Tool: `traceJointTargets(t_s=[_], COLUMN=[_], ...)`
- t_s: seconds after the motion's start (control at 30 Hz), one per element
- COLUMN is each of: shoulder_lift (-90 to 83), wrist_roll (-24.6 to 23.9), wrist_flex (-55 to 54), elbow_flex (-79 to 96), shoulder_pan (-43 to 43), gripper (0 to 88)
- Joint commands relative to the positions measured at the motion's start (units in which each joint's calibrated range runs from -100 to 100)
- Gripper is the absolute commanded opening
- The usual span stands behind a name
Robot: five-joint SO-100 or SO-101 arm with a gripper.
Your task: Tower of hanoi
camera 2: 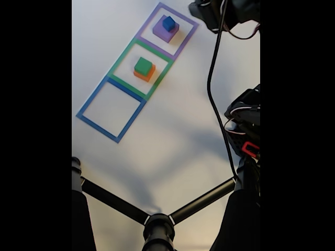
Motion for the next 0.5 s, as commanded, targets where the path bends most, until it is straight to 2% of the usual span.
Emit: traceJointTargets(t_s=[0.0,0.23,0.3,0.37,0.47], shoulder_lift=[1.1,1.9,1.3,0.4,-1.1], wrist_roll=[0.0,0.0,0.0,0.0,0.0], wrist_flex=[4.6,8.5,8.7,7.4,2.3], elbow_flex=[-8.1,-9.5,-7.0,-3.2,4.5], shoulder_pan=[4.4,7.9,9.1,10.8,13.6], gripper=[0.0,1.1,3.9,11.7,15.9])
